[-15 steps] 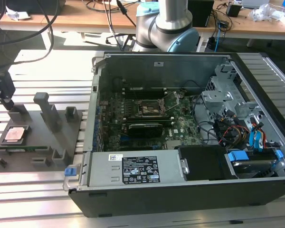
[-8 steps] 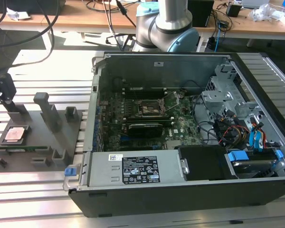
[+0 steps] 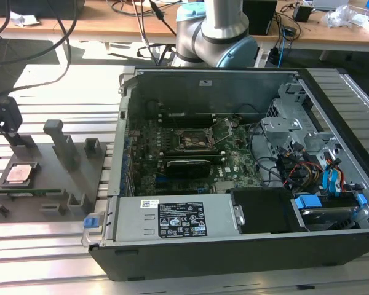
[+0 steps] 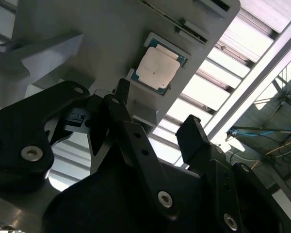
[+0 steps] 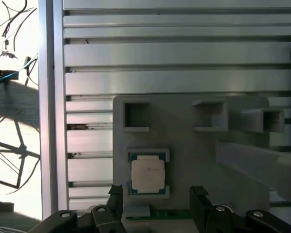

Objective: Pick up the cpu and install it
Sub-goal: 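Pick up the cpu and move it towards the insertion slot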

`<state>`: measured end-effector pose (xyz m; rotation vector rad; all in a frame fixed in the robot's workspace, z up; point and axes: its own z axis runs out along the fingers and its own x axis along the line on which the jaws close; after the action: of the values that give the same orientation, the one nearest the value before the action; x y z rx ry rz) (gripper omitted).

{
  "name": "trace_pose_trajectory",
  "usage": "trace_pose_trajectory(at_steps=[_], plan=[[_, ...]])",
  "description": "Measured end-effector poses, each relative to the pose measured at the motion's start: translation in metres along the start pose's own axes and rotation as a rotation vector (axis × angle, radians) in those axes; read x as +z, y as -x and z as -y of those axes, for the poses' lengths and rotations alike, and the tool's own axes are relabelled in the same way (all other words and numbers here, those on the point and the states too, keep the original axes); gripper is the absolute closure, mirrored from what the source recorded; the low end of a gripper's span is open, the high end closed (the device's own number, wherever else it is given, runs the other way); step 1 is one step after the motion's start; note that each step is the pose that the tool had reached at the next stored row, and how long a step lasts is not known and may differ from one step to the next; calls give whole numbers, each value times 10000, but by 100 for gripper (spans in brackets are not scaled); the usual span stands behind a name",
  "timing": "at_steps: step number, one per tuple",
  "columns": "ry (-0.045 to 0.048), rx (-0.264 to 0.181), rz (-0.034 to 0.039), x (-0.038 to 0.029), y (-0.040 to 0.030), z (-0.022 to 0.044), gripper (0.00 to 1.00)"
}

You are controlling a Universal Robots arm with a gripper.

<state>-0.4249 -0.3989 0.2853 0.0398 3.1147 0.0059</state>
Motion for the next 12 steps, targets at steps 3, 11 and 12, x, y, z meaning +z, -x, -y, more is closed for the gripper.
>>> trace_pose_trajectory(at_steps=[3,11,12], plan=[[0,0,0,33,-1,0,34],[0,0,0,139,-4,1,34],[0,0,0,148,-4,1,34]])
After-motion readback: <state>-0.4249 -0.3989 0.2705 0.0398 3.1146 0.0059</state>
